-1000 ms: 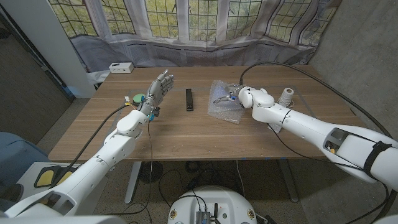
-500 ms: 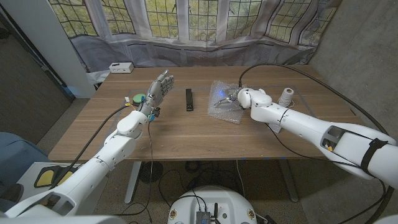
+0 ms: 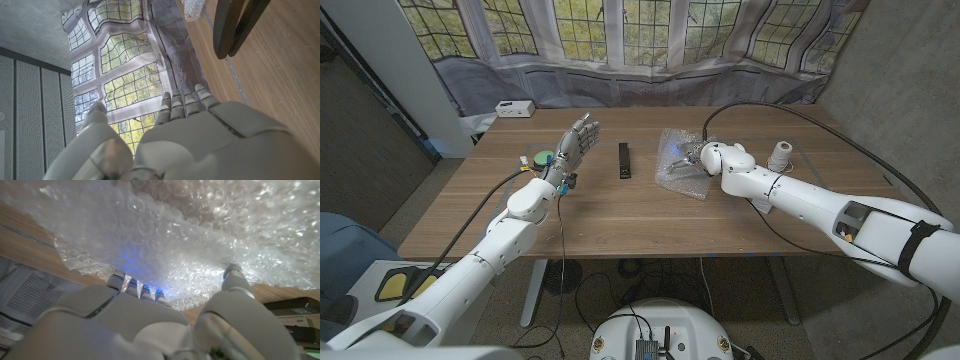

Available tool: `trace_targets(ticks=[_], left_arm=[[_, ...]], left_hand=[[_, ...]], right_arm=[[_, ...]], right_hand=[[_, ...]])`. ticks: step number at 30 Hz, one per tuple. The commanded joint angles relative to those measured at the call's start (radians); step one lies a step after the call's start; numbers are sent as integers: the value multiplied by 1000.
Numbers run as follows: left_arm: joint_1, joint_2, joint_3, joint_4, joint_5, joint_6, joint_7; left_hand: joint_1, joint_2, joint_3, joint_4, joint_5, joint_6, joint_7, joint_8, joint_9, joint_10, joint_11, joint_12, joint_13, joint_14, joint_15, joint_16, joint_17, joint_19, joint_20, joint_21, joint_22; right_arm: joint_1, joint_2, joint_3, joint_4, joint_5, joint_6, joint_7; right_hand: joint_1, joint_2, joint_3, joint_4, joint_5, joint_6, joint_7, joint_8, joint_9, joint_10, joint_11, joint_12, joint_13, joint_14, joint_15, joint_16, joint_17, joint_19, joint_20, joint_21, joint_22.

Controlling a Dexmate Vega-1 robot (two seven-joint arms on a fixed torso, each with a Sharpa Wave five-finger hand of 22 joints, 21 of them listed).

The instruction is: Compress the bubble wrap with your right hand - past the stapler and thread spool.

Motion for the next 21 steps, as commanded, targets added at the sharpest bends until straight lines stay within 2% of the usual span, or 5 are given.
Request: trace_targets(ticks=[1, 14, 17, 19, 21], left_arm=[[5, 4, 1, -8, -2, 8, -1], [16, 7, 0, -19, -2, 11, 6], [18, 8, -1, -23, -3, 12, 7], [20, 8, -1, -26, -3, 13, 9], [22, 8, -1, -28, -2, 12, 11]], left_hand=[[4, 8, 1, -4, -2, 12, 1, 3, 5, 9, -4, -4, 3, 7, -2, -3, 3, -2, 10, -2, 6], [4, 8, 1, -5, -3, 16, -1, 2, 6, 10, -3, -4, 3, 7, -1, -3, 3, -2, 11, -2, 6], [4, 8, 0, -5, -3, 16, -2, 2, 6, 10, -4, -4, 3, 7, -1, -3, 3, -2, 11, -2, 6], [4, 8, 0, -5, -3, 16, -2, 2, 6, 10, -5, -4, 3, 7, -1, -3, 3, -2, 11, -2, 6], [4, 8, 0, -5, -3, 16, -3, 2, 6, 10, -4, -4, 3, 7, -1, -3, 3, -2, 11, -2, 6]], right_arm=[[-23, -7, 6, -10, 13, -3, -47], [-53, -18, 34, -15, 44, 33, -107], [-53, -18, 35, -13, 48, 36, -104], [-51, -18, 31, -8, 47, 42, -102], [-49, -17, 31, -4, 50, 44, -98]], right_hand=[[55, -1, 21, -2, 7, 3, 7, 7, 1, 26, -5, 16, 3, 39, -7, 8, -3, 56, 2, 13, 3], [207, -19, 56, 4, 10, 121, 14, 6, -1, 155, -22, 60, 0, 205, -44, 16, -11, 322, -14, 46, 3], [240, -22, 59, 5, 10, 156, 25, 3, -2, 190, -22, 71, -1, 252, -57, 19, -10, 404, -29, 57, 1], [269, -27, 55, 11, 9, 228, 32, 10, -1, 242, -26, 84, -3, 302, -88, 23, -7, 490, -56, 59, -2], [283, -27, 51, 14, 10, 274, 27, 16, -2, 293, -38, 96, -4, 342, -108, 33, -4, 524, -76, 53, -2]])
